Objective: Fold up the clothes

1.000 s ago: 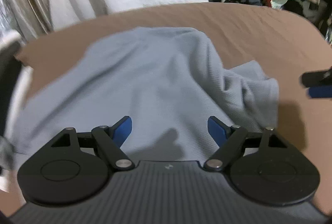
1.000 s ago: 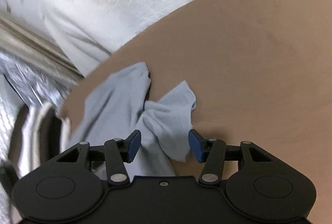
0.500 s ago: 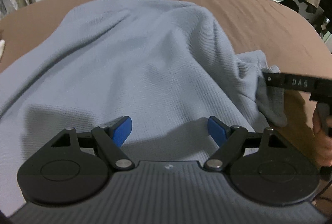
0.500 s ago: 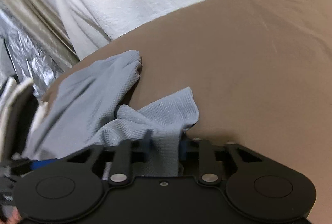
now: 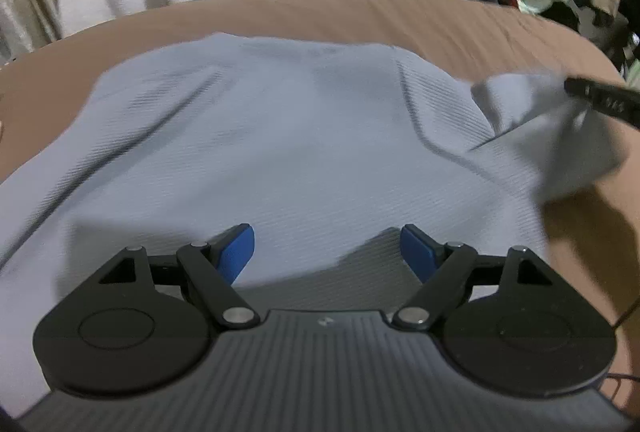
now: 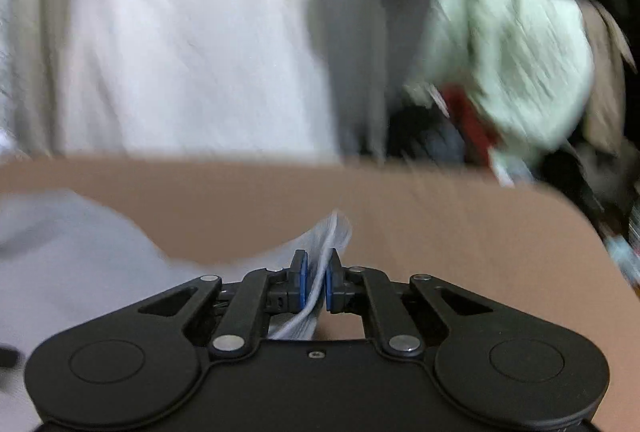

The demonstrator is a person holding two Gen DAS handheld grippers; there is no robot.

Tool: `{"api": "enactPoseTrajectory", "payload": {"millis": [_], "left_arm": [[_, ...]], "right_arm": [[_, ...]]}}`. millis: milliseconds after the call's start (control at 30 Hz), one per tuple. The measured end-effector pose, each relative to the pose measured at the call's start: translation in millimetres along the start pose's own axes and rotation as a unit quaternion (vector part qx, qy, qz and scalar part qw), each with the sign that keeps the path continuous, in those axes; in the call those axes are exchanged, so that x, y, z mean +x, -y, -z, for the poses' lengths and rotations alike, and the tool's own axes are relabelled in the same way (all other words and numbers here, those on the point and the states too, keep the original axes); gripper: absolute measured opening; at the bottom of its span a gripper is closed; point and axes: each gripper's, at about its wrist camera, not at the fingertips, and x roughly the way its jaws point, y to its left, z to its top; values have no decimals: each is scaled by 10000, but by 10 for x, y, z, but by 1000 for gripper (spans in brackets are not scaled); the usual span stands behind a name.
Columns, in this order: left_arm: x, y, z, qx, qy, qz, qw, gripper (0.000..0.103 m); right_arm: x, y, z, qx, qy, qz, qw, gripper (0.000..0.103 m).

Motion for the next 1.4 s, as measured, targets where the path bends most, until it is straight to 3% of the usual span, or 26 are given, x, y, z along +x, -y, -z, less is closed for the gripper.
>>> {"api": "enactPoseTrajectory", "payload": {"millis": [67, 167, 267, 333, 400, 500, 600, 633, 667, 700, 733, 767, 800, 900, 1000, 1133, 1167, 1200, 1267, 1333, 1400], "left_arm": [[40, 32, 56, 3, -85, 209, 9997, 80], [38, 149, 131, 132, -149, 387, 9991, 80], [-40, 289, 168, 384, -55, 491, 9980, 80], [-78, 400, 131, 525, -5, 620, 9967, 80], [-83, 529, 87, 622, -1, 724, 9954, 84], [29, 741, 52, 619, -195, 773, 9949, 91], [357, 905, 83, 596, -642, 527, 9948, 98], [415, 960, 111, 655, -662, 356, 9950, 98], [399, 1018, 125, 761, -586, 230, 9951, 91], [359, 1079, 134, 881, -478, 119, 9949, 66], [307, 1116, 135, 959, -426, 8, 9945, 53], [251, 1147, 135, 1024, -393, -104, 9939, 28], [212, 1147, 141, 1038, -381, -213, 9936, 18], [149, 1015, 168, 713, -414, -285, 9962, 13], [113, 836, 179, 286, -383, 24, 9989, 13], [59, 756, 225, 180, -304, 260, 9990, 7], [38, 751, 229, 162, -321, 298, 9989, 7], [21, 743, 220, 122, -364, 428, 9983, 7], [-9, 723, 193, 27, -460, 753, 9961, 7], [-20, 709, 165, -33, -617, 1023, 9928, 16], [25, 709, 165, -10, -888, 1021, 9908, 40]], "right_arm": [[97, 184, 33, 555, -363, -58, 9978, 17], [21, 412, -89, 1429, -679, -247, 9871, 18], [-105, 536, -191, 2013, -1007, -336, 9738, 37], [-199, 579, -105, 2668, -1371, -729, 9512, 41], [-283, 630, 25, 3346, -1715, -1282, 9177, 47], [-310, 605, 205, 3799, -2127, -2033, 8770, 51], [-351, 572, 368, 4083, -2236, -2116, 8594, 54], [-334, 554, 412, 4139, -2281, -2112, 8556, 55], [-287, 533, 446, 4124, -2366, -2126, 8536, 55], [-243, 502, 475, 4083, -2456, -2118, 8533, 55], [-208, 465, 496, 3998, -2548, -2071, 8558, 56], [-184, 449, 520, 3914, -2630, -2024, 8583, 56], [-172, 447, 548, 3877, -2675, -2012, 8589, 56], [-175, 485, 612, 4062, -2467, -2042, 8558, 56], [-116, 384, 619, 3709, -2173, -1981, 8809, 55], [-70, 231, 547, 3419, -1756, -2113, 8987, 56], [-65, 212, 512, 3293, -1652, -2139, 9047, 43], [-70, 179, 467, 3099, -1552, -2102, 9142, 7], [-243, 150, 314, 2597, -1128, -1784, 9423, 6], [-532, 173, 110, 2062, -598, -1520, 9648, 5], [-677, 151, -20, 1411, -501, -1165, 9818, 3]]}}
